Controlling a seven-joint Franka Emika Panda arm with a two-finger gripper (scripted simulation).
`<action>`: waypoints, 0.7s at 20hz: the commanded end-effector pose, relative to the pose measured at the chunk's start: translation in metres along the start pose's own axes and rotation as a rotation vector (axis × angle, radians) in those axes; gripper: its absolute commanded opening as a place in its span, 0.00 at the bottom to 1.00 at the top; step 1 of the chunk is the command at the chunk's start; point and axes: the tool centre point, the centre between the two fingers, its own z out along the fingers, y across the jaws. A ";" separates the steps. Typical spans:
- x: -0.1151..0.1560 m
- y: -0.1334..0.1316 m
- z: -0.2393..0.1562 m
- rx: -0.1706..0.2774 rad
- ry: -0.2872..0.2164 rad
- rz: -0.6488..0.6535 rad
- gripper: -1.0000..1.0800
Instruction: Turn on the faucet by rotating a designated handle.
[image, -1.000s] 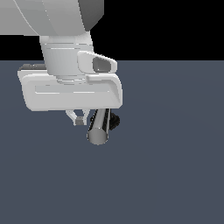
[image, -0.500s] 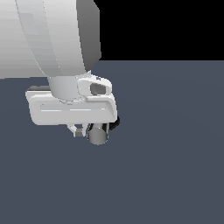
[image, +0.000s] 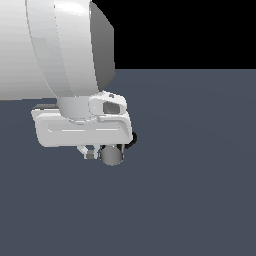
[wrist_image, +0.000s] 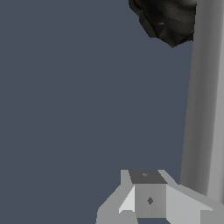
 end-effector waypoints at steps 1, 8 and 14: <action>0.000 0.000 0.000 0.000 0.000 0.000 0.00; 0.002 0.034 0.000 0.000 0.000 0.000 0.00; 0.005 0.063 0.000 0.000 0.000 0.000 0.00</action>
